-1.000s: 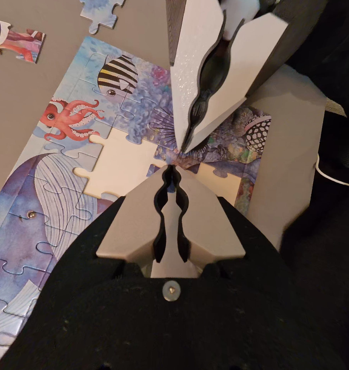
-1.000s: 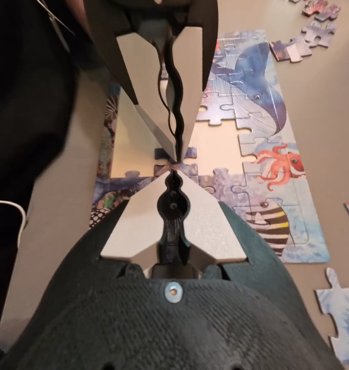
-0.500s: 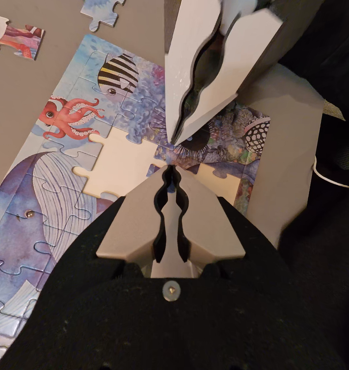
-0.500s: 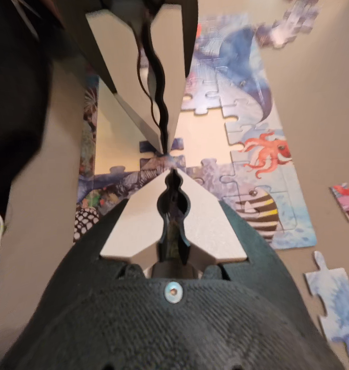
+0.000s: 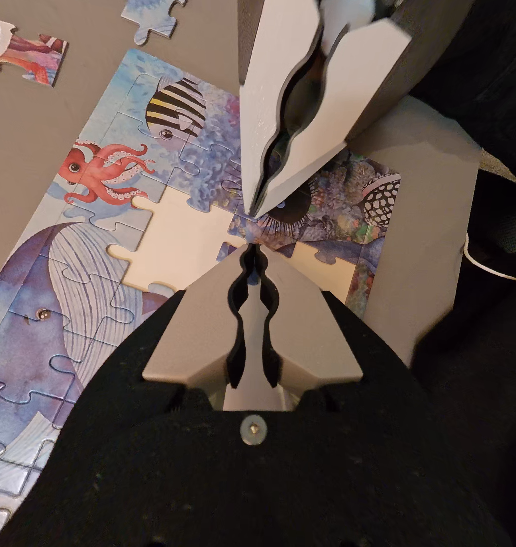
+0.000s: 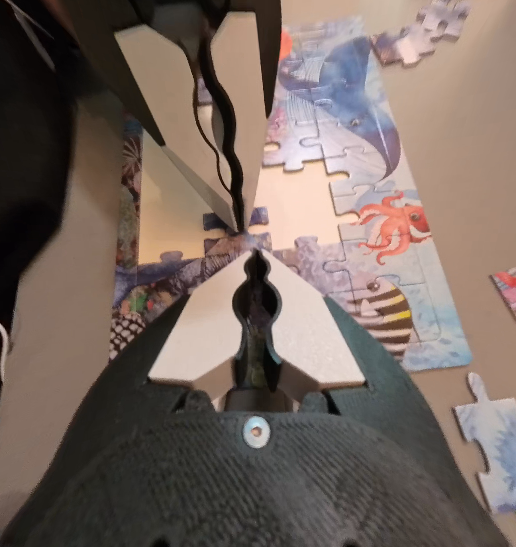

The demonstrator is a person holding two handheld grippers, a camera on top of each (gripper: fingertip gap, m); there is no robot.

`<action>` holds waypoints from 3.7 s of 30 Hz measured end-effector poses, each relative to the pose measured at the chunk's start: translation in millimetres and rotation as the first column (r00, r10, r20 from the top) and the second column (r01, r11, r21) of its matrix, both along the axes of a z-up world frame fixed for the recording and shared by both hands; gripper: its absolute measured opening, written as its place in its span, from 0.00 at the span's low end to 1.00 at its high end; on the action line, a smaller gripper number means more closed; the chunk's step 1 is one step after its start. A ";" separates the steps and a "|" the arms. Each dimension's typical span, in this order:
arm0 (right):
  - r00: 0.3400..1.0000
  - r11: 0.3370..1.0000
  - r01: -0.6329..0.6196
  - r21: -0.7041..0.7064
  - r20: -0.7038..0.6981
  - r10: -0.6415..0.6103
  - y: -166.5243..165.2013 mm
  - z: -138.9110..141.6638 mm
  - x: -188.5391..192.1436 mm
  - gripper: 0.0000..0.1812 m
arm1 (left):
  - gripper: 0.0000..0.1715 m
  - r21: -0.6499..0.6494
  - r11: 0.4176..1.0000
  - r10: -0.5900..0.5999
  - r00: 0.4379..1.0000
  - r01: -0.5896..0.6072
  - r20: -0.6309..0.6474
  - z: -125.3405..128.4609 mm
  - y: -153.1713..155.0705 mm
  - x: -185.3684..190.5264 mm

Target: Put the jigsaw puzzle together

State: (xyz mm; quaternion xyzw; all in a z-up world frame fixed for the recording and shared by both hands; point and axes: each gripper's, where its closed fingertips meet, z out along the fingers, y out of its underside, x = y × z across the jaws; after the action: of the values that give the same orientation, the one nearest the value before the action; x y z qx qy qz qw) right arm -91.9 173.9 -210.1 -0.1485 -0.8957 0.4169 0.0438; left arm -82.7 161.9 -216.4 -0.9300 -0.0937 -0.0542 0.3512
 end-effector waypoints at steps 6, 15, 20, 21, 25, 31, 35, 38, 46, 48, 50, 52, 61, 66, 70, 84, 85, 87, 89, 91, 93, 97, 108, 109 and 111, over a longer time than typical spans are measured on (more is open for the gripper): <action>0.992 0.995 -0.101 -0.015 0.072 0.101 -7.8 -1.4 19.5 0.00 | 0.00 -0.007 1.000 0.002 1.000 -0.002 -0.002 0.2 -0.1 0.0; 1.000 1.000 -0.006 0.017 -0.010 0.006 -1.7 -1.7 2.4 0.00 | 0.00 -0.024 1.000 0.001 1.000 -0.002 -0.010 0.1 -0.3 0.0; 1.000 1.000 -0.012 0.014 -0.005 0.012 -2.1 -1.8 4.0 0.00 | 0.00 -0.027 1.000 0.004 1.000 -0.004 -0.018 0.0 -0.4 -0.2; 0.999 0.999 -0.038 0.007 0.016 0.038 -2.4 -1.8 9.4 0.00 | 0.00 -0.027 1.000 0.005 1.000 -0.006 -0.018 0.0 -0.4 -0.2; 1.000 1.000 -0.011 0.013 0.004 0.011 0.9 -1.7 4.4 0.00 | 0.00 -0.028 1.000 0.004 1.000 -0.004 -0.024 -0.2 -0.5 -0.3; 0.997 0.999 -0.046 -0.006 0.054 0.047 -0.9 -1.7 12.7 0.00 | 0.00 -0.033 0.999 -0.002 1.000 0.001 -0.013 -0.4 -0.6 -0.2; 1.000 1.000 -0.005 0.012 0.003 0.005 1.7 -1.6 3.8 0.00 | 0.00 -0.032 0.999 0.000 1.000 -0.001 -0.015 -0.5 -0.6 -0.2; 0.995 0.998 -0.069 -0.014 0.074 0.069 -3.6 -1.4 17.0 0.00 | 0.00 -0.029 1.000 0.002 1.000 -0.002 -0.019 -0.6 -0.5 -0.1; 0.945 0.982 0.188 0.006 -0.275 -0.179 32.4 25.8 -35.6 0.00 | 0.00 -0.004 1.000 0.014 1.000 -0.014 -0.007 -0.1 0.2 0.0; 0.952 0.957 0.158 -0.242 -0.218 -0.213 33.2 63.3 -30.3 0.00 | 0.00 0.023 0.999 0.025 1.000 -0.025 0.005 0.9 -0.1 0.0; 0.933 0.905 0.230 -0.359 -0.183 -0.310 54.5 79.3 -40.3 0.00 | 0.00 0.056 0.998 0.043 0.999 -0.043 -0.006 8.3 -1.6 -6.2; 0.887 0.870 0.314 -0.380 -0.208 -0.411 80.8 82.1 -52.4 0.00 | 0.00 0.142 0.988 0.076 0.995 -0.066 -0.066 28.2 -4.4 -23.2; 0.767 0.819 0.529 -0.223 -0.287 -0.574 133.1 66.5 -95.5 0.00 | 0.00 0.263 0.942 0.282 0.920 -0.210 -0.273 77.1 -86.4 -166.0; 0.698 0.804 0.528 -0.275 -0.398 -0.595 135.2 120.2 -126.2 0.00 | 0.02 0.294 0.909 0.381 0.874 -0.294 -0.303 73.5 -137.0 -205.7; 0.711 0.785 0.562 -0.261 -0.332 -0.620 147.0 109.8 -163.9 0.00 | 0.06 0.347 0.867 0.442 0.873 -0.358 -0.206 63.1 -158.1 -217.0; 0.731 0.758 0.645 -0.101 -0.208 -0.650 161.2 26.3 -170.4 0.06 | 0.25 0.300 0.920 0.326 0.919 -0.254 -0.221 37.7 -149.5 -209.9; 0.726 0.752 0.651 -0.104 -0.205 -0.657 162.3 26.6 -171.1 0.08 | 0.26 0.302 0.917 0.331 0.921 -0.262 -0.206 37.7 -150.0 -210.9; 0.712 0.738 0.665 -0.117 -0.201 -0.673 165.5 28.2 -172.6 0.11 | 0.32 0.306 0.907 0.349 0.922 -0.288 -0.167 37.3 -151.5 -214.4; 0.697 0.721 0.681 -0.130 -0.186 -0.692 169.1 29.4 -174.5 0.13 | 0.38 0.306 0.902 0.354 0.927 -0.304 -0.123 36.2 -152.2 -216.2; 0.688 0.708 0.692 -0.141 -0.167 -0.706 171.6 30.2 -176.2 0.14 | 0.41 0.309 0.899 0.354 0.930 -0.310 -0.096 36.2 -152.5 -216.9; 0.681 0.698 0.700 -0.148 -0.157 -0.716 173.7 30.9 -176.9 0.15 | 0.41 0.320 0.895 0.355 0.930 -0.310 -0.094 37.8 -152.7 -216.8; 0.667 0.686 0.711 -0.154 -0.160 -0.728 176.2 31.9 -177.8 0.17 | 0.41 0.309 0.900 0.358 0.927 -0.309 -0.115 36.5 -152.4 -217.0; 0.652 0.668 0.729 -0.148 -0.146 -0.744 180.1 30.0 -180.0 0.22 | 0.42 0.290 0.910 0.344 0.930 -0.297 -0.128 33.8 -150.8 -215.3; 0.648 0.664 0.731 -0.158 -0.142 -0.748 180.9 31.4 -180.0 0.22 | 0.42 0.296 0.908 0.344 0.931 -0.297 -0.121 34.6 -150.9 -215.3; 0.643 0.655 0.734 -0.177 -0.129 -0.755 182.6 33.6 -180.2 0.23 | 0.42 0.308 0.903 0.346 0.932 -0.300 -0.106 36.1 -151.5 -215.7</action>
State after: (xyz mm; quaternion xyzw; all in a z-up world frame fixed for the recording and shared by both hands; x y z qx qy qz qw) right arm -272.1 356.5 -176.6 -0.4655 -0.7224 0.4219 0.2889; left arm -298.4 10.5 -180.3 -0.8420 -0.2101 0.0659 0.4925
